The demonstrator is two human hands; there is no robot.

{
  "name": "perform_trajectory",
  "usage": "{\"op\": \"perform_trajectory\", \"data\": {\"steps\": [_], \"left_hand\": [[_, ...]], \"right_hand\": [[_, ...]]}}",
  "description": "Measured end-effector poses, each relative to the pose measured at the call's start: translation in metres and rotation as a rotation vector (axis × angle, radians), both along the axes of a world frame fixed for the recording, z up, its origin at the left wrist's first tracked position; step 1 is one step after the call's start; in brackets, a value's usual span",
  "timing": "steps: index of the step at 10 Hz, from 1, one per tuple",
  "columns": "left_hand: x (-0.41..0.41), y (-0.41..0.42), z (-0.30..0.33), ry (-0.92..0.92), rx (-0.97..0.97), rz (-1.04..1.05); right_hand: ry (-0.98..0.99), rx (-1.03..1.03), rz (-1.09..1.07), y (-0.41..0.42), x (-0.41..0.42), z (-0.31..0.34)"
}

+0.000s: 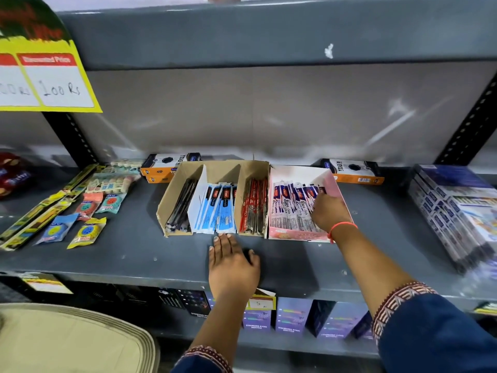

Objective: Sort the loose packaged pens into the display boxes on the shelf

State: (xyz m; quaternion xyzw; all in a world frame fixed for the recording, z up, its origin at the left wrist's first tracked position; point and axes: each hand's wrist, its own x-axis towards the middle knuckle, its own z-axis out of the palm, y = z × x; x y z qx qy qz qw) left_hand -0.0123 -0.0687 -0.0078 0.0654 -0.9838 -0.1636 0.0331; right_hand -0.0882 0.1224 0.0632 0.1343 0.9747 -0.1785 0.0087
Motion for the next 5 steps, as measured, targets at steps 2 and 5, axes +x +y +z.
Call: {"op": "perform_trajectory", "data": {"steps": [2,5], "left_hand": [[-0.001,0.000,0.000,-0.008,-0.019,0.005],[0.007,-0.015,0.038,-0.259,-0.108,-0.183]], "right_hand": [[0.077,0.057,0.006,-0.003,0.016,0.001],[0.342,0.216,0.147,0.000,0.053,-0.010]]}}
